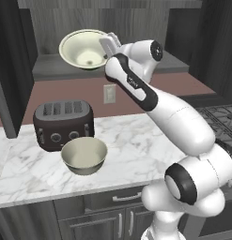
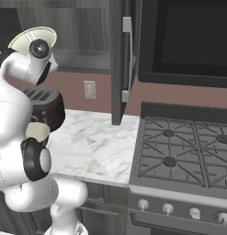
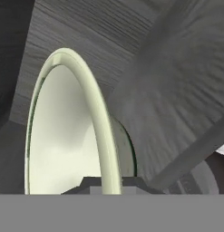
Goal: Open the cabinet. Pick the bowls from the counter and place them in the cabinet. Then close the cabinet.
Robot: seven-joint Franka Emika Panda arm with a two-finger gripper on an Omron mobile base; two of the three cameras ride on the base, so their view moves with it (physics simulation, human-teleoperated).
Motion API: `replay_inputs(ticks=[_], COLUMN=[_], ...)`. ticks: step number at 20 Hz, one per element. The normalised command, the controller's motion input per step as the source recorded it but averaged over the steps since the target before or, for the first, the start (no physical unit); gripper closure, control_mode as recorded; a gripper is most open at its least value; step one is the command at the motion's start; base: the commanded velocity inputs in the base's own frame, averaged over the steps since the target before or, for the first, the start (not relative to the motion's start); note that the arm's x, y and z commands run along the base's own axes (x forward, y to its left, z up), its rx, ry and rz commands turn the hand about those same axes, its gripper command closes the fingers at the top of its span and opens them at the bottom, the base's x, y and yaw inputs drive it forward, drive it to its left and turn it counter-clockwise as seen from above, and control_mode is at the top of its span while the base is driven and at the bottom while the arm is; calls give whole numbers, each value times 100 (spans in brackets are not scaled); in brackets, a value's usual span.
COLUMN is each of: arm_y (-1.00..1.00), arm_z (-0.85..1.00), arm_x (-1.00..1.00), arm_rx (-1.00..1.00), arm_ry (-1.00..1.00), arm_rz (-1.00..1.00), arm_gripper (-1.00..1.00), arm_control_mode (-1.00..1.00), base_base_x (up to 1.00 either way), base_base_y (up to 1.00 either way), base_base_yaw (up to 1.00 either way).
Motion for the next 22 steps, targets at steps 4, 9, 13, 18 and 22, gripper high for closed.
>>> replay_inputs(ticks=[4,9,13,18,22], arm_y=[23,24,28,37,42], arm_z=[0,0,0,-7,-18], arm_x=[52,49,43,33,26], arm_rx=[0,0,0,0,0], arm_ry=[8,7,3,0,0], arm_rz=[0,0,0,0,0], arm_gripper=[100,100,100,100,100], arm_control_mode=[-100,-100,-100,-100,-100], base_base_x=[0,0,0,0,0], base_base_y=[0,0,0,0,0], base_base_yaw=[0,0,0,0,0])
